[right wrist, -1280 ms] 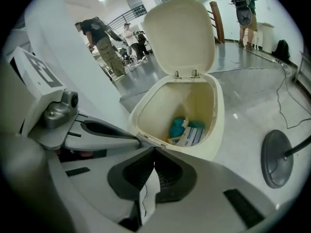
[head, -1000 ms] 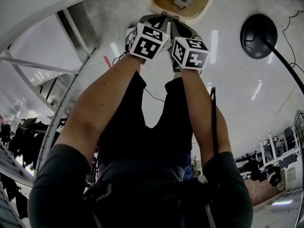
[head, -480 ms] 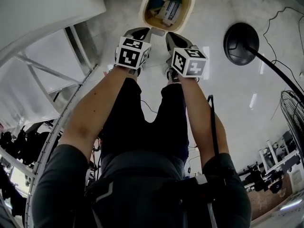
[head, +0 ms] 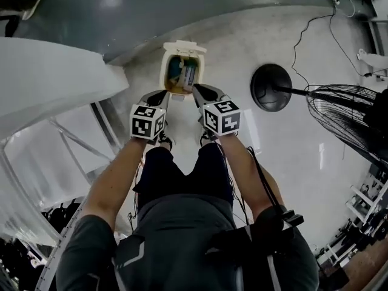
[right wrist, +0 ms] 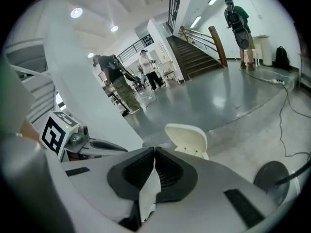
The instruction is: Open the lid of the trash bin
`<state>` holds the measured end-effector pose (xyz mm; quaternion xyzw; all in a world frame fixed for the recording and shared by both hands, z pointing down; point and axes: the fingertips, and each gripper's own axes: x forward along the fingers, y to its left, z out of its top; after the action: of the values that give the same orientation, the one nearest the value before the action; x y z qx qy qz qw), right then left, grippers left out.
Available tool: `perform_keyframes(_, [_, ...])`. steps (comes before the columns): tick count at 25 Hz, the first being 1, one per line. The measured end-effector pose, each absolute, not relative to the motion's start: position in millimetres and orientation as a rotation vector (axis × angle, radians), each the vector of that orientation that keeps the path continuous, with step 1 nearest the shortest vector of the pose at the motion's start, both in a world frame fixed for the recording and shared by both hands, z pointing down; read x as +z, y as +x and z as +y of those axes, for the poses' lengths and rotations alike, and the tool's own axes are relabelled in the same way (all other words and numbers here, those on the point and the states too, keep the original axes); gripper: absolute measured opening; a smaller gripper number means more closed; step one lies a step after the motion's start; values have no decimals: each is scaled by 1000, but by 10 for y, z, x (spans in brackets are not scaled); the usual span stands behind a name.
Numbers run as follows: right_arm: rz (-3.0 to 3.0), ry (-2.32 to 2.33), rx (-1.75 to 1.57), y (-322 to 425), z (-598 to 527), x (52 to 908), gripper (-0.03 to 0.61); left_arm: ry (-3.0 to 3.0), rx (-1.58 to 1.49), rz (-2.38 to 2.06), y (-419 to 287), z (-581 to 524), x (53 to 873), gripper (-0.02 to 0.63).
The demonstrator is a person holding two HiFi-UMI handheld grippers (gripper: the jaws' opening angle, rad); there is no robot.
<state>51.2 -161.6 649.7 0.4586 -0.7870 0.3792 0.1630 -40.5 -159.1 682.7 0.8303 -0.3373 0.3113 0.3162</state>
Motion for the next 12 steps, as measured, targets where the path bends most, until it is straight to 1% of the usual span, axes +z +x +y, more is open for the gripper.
perform_keyframes(6, [-2297,1399,1007,699,-1601,5632,29,2325,724,-916,-375,-1767,5804,9])
perform_keyframes(12, [-2342,1426,916,900,-1518,4941,29,2409,641,-939,-295,-1802,5006,9])
